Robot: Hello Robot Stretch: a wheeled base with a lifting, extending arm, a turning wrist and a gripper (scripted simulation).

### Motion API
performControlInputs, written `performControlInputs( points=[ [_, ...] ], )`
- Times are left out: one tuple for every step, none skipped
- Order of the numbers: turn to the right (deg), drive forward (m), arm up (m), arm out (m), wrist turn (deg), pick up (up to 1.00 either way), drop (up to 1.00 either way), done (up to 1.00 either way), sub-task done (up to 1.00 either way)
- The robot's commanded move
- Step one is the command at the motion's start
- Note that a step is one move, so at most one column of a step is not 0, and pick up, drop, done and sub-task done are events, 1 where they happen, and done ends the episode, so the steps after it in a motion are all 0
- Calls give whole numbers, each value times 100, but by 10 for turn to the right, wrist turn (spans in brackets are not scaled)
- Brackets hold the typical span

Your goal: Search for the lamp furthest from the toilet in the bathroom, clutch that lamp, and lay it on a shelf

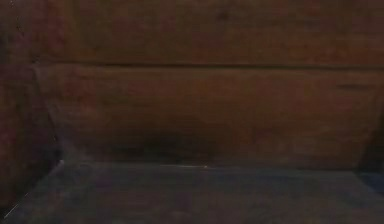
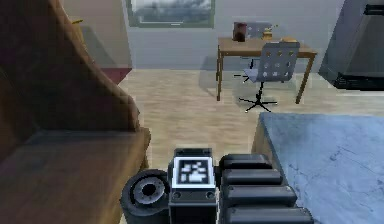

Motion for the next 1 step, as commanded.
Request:
performControlInputs(
  points=[
    [-450, 0, 0, 0, 0, 0, 0, 0, 0]
  ],
)
